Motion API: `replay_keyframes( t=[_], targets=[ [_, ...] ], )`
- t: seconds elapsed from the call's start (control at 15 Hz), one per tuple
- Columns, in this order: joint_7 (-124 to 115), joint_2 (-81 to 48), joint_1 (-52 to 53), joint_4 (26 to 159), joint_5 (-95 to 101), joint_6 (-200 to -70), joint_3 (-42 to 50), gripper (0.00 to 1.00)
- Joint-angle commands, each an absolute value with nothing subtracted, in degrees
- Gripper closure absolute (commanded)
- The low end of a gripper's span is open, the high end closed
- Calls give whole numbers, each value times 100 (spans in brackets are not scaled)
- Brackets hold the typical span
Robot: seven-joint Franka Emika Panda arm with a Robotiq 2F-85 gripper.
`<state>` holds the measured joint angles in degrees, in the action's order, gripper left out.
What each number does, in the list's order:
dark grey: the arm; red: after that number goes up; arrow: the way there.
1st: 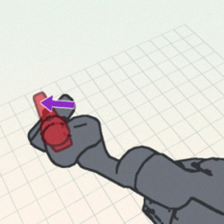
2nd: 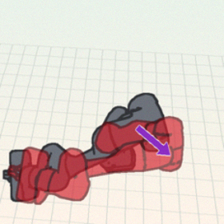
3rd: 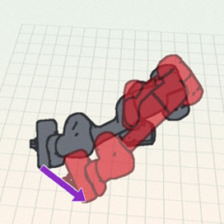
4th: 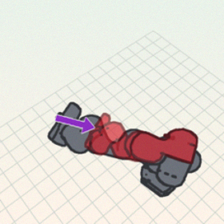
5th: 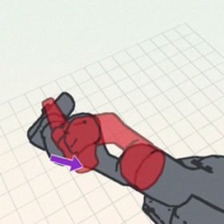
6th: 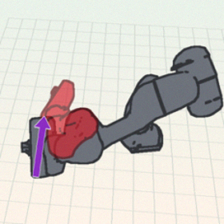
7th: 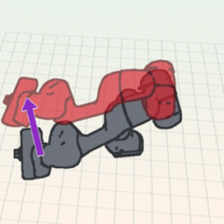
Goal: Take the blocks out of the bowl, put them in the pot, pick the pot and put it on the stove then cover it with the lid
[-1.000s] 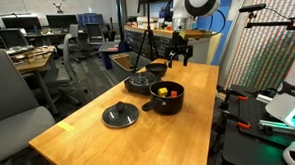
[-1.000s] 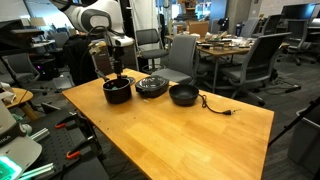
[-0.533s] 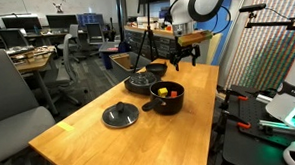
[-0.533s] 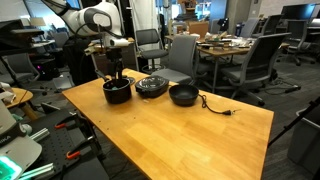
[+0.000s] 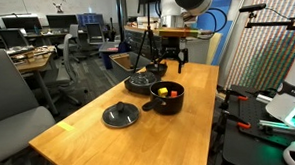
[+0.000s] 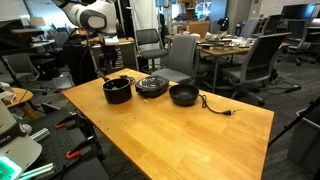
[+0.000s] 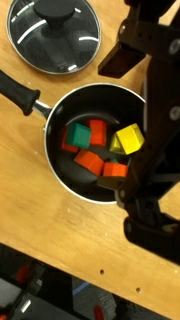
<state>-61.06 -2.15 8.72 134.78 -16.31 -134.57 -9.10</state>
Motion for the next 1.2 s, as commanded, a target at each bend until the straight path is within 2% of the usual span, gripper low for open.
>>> replay_keyframes(
  t=[0.0,0.27,0.73,1.13],
  targets=[
    [-6147,-300,922,13451,-1678,-13548,-904,0],
    [-5851,-756,1209,13141,-2114,-13787,-1218,0],
    [-6148,-1746,1615,12621,-2684,-15167,-1458,0],
    [-6258,-2442,1648,12392,-2718,-15137,-1442,0]
  ],
)
